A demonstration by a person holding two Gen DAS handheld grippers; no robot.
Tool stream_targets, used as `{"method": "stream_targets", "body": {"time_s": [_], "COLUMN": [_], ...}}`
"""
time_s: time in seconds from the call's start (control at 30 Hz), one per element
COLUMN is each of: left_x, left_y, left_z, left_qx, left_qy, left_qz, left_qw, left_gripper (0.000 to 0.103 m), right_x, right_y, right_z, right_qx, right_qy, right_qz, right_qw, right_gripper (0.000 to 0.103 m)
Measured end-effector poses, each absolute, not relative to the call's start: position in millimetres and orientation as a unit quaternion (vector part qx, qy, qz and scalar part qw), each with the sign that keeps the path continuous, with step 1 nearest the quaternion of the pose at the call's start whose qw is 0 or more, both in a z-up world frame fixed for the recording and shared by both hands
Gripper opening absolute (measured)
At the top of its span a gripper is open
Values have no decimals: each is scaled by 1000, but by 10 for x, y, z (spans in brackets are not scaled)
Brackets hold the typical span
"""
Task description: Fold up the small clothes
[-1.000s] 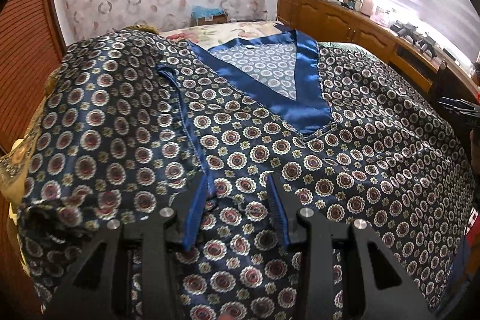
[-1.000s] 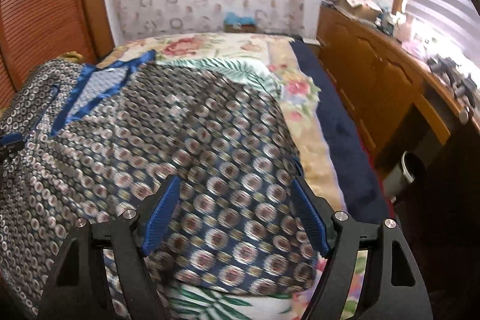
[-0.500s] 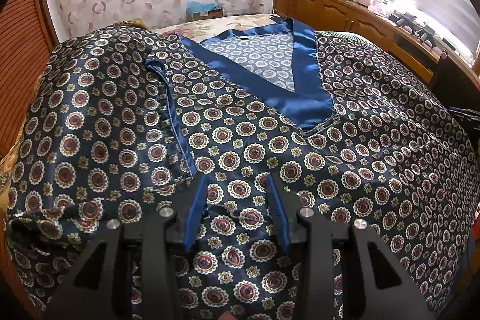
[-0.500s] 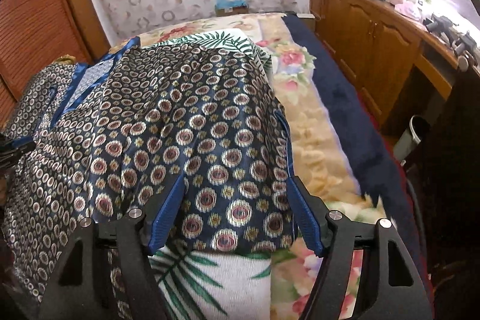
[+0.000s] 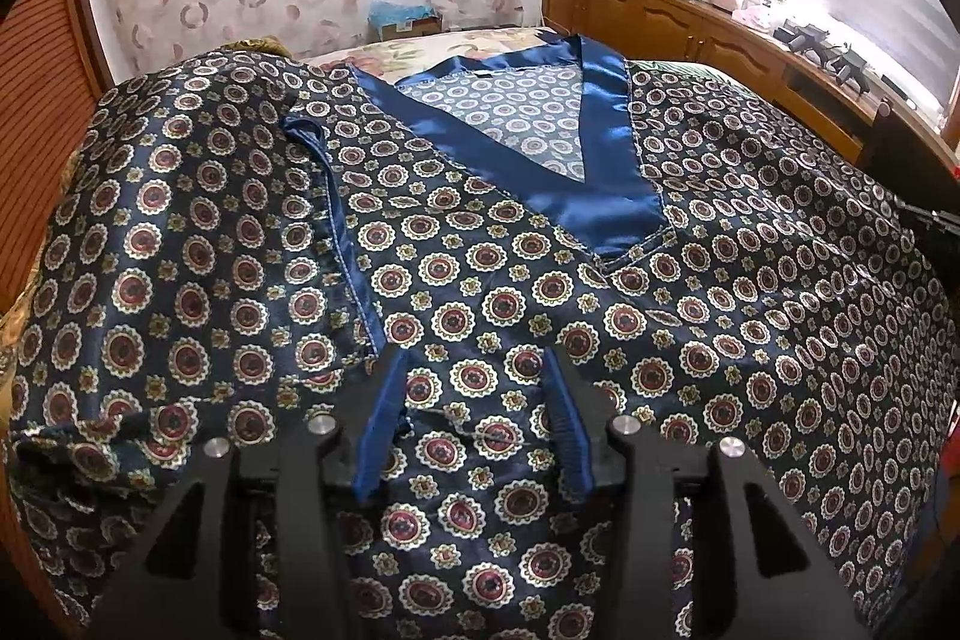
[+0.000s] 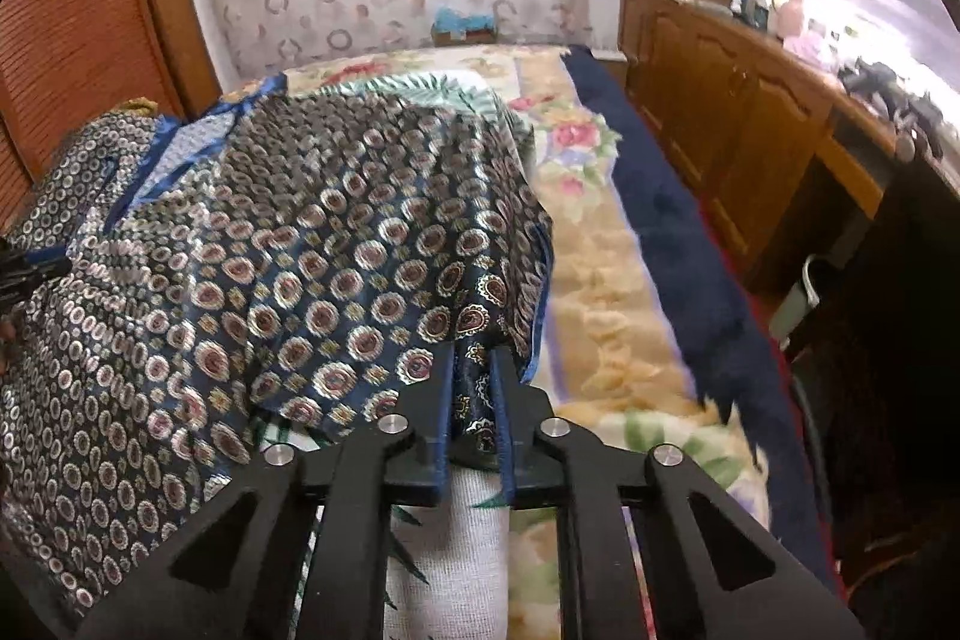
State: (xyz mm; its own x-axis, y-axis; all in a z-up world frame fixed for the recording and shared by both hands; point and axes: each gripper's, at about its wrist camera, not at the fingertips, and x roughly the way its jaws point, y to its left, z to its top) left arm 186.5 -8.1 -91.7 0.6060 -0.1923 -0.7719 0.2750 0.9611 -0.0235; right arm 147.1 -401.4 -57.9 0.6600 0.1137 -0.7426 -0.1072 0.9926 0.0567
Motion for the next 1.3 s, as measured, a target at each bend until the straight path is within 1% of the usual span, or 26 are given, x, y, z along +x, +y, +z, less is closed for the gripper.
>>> {"method": "stream_targets", "body": {"time_s": [0.17, 0.27, 0.37, 0.5, 0.67, 0.93, 1.03, 1.1, 1.17, 1.2, 1.3], "left_x": [1857, 1856, 1864, 1866, 1860, 1870, 1824, 1740, 1661, 1627, 1511], "left_y": [-88, -97, -107, -113, -118, -124, -127, -117, -111, -114, -119], "left_z": [-914, -918, -920, -920, -925, -927, -899, -815, -707, -657, -474], "left_qx": [51, 52, 52, 53, 52, 51, 58, 56, 54, 53, 49], "left_qy": [424, 425, 425, 425, 425, 425, 419, 401, 385, 378, 356], "left_qz": [-130, -133, -137, -137, -134, -131, -127, -129, -131, -131, -136], "left_qw": [895, 894, 893, 893, 894, 894, 897, 905, 912, 915, 923], "left_gripper": [47, 50, 52, 53, 53, 54, 53, 53, 53, 54, 53], "right_x": [1548, 1625, 1722, 1820, 1837, 1831, 1815, 1807, 1780, 1778, 1847], "right_y": [-3879, -3705, -3444, -3068, -2598, -2267, -2294, -2349, -2456, -2521, -2693], "right_z": [-372, -240, -96, 15, -56, -422, -421, -373, -286, -231, -144], "right_qx": [-5, -11, -15, -17, -30, -48, -49, -48, -41, -37, -37], "right_qy": [375, 357, 338, 322, 328, 383, 384, 382, 370, 363, 358], "right_qz": [75, 93, 121, 164, 210, 233, 229, 223, 221, 217, 193], "right_qw": [924, 929, 933, 932, 921, 893, 893, 896, 901, 905, 913], "right_gripper": [6, 5, 5, 5, 5, 6, 15, 36, 48, 49, 50]}}
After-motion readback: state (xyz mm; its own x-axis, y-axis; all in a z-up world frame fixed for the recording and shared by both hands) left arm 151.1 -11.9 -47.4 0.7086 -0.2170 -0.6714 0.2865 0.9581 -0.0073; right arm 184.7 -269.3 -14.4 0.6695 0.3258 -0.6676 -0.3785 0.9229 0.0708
